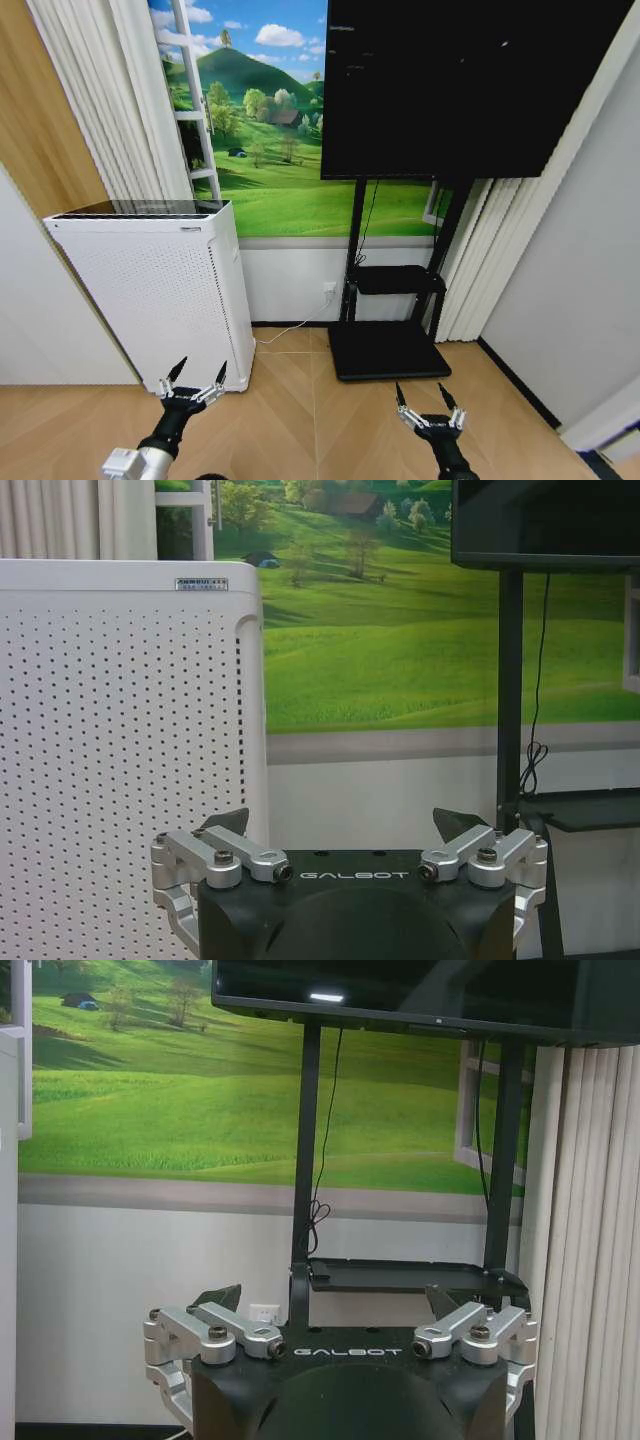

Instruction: Pick up the trash bin and place the garbage on the floor into it.

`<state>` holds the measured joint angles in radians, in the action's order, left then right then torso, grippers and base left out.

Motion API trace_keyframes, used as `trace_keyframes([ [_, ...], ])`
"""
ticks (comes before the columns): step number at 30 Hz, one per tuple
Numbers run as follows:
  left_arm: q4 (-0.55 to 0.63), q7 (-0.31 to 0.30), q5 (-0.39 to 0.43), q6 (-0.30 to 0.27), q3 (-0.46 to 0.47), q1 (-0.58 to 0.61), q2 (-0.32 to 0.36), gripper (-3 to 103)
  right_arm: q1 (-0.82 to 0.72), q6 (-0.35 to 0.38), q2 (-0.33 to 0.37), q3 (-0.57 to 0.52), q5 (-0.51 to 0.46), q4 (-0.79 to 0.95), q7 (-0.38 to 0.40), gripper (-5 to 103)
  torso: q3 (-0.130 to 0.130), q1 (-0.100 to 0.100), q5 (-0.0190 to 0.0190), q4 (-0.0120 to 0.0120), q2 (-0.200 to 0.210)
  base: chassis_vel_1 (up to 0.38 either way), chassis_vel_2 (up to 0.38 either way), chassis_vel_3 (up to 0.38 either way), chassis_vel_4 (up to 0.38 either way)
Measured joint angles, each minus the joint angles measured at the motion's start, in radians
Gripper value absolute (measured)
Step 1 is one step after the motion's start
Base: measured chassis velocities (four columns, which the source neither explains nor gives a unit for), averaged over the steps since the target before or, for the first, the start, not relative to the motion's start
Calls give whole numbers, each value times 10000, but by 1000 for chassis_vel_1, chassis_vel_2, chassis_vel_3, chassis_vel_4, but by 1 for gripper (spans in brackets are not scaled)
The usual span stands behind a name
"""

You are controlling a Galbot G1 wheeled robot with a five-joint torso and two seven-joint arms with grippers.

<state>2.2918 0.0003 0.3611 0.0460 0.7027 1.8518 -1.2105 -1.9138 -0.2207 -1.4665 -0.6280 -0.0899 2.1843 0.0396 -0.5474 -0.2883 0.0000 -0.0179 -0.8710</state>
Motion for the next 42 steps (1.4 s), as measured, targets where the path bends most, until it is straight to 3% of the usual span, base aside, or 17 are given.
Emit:
trace_keyframes([
  [26,0,0,0,0,0,-1,0,100,0,0,0,0,0,-1,0,100,41,34,-1,0,72,56,-59,-66,64],
  [42,0,-3,0,-1,1,0,0,100,1,0,0,1,0,-1,-1,100,49,41,-2,2,83,187,-194,-182,170],
])
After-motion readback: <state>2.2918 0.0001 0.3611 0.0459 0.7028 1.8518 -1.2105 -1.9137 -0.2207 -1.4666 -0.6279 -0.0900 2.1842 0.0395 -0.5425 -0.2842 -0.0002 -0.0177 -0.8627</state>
